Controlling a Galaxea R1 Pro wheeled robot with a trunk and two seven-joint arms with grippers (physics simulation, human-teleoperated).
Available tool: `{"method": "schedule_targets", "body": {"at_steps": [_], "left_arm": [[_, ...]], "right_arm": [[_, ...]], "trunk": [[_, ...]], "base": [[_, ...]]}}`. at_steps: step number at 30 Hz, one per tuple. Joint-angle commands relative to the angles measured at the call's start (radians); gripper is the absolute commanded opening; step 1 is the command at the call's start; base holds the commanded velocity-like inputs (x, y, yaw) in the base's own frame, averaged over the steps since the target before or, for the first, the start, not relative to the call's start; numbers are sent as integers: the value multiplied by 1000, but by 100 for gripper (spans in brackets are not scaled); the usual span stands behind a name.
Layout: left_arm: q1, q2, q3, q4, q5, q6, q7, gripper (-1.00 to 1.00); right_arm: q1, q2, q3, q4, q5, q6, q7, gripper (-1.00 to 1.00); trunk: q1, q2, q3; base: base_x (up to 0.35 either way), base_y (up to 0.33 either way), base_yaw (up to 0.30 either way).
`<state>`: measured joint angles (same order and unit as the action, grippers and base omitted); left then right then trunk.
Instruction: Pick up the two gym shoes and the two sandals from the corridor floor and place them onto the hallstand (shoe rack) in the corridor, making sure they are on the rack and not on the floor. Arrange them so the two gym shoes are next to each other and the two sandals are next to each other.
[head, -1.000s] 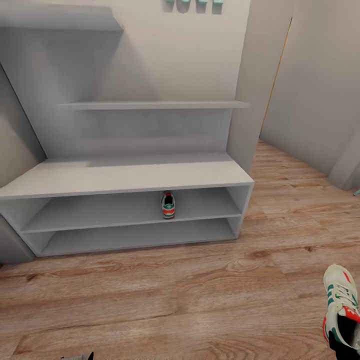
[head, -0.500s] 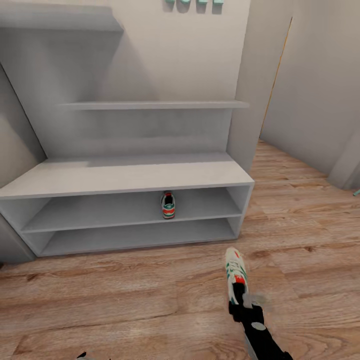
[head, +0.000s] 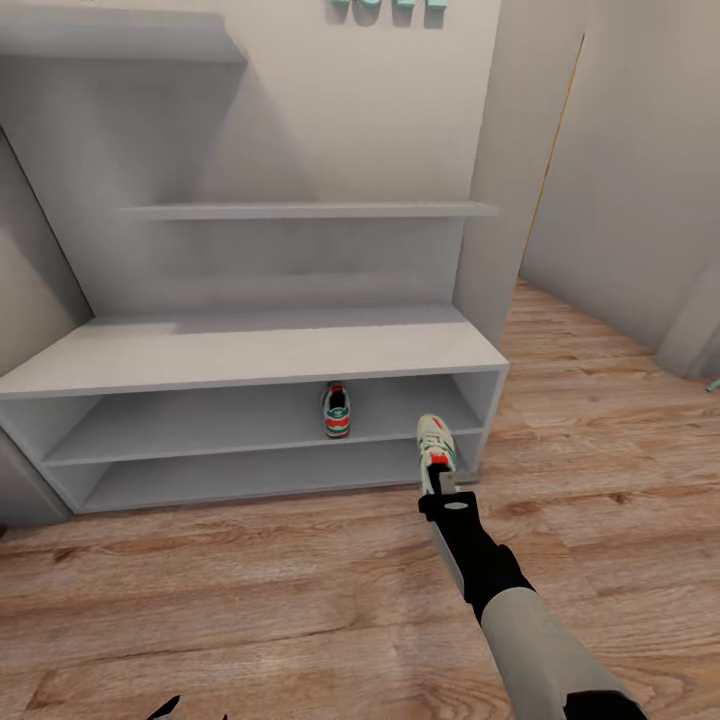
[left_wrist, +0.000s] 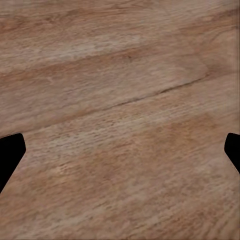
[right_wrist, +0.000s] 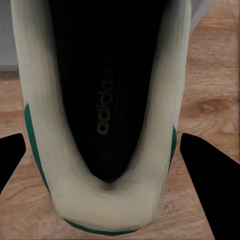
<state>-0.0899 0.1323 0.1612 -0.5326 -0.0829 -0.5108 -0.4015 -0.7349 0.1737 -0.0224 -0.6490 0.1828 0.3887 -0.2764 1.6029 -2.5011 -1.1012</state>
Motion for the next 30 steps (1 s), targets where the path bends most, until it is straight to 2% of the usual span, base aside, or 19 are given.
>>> {"method": "schedule_targets", "body": {"at_steps": [1, 6, 9, 13, 21, 30], "left_arm": [[-1, -1, 8, 0, -9, -4, -7, 100], [-1, -4, 4, 0, -8, -3, -9, 100], [-1, -7, -8, -1, -8, -2, -36, 100], [-2, -3, -12, -4, -7, -1, -66, 100], [-2, -4, -1, -15, -1, 3, -67, 100], [-12, -13, 2, -22, 3, 12, -62, 100]], "right_arm": [[-1, 1, -2, -1, 11, 8, 1, -100], [-1, 1, -3, 5, 11, 6, 0, -100], [-1, 1, -5, 6, 12, 6, 0, -100], [-1, 1, -5, 7, 13, 6, 0, -100], [-1, 1, -5, 8, 14, 6, 0, -100], [-1, 1, -5, 5, 13, 6, 0, -100]], "trunk": [[0, 0, -1], [0, 0, -1], [0, 0, -1], [0, 0, -5], [0, 0, -13], [4, -2, -58]], "base": [[0, 0, 0], [0, 0, 0], [0, 0, 23], [0, 0, 142], [0, 0, 178], [0, 0, 182]]}}
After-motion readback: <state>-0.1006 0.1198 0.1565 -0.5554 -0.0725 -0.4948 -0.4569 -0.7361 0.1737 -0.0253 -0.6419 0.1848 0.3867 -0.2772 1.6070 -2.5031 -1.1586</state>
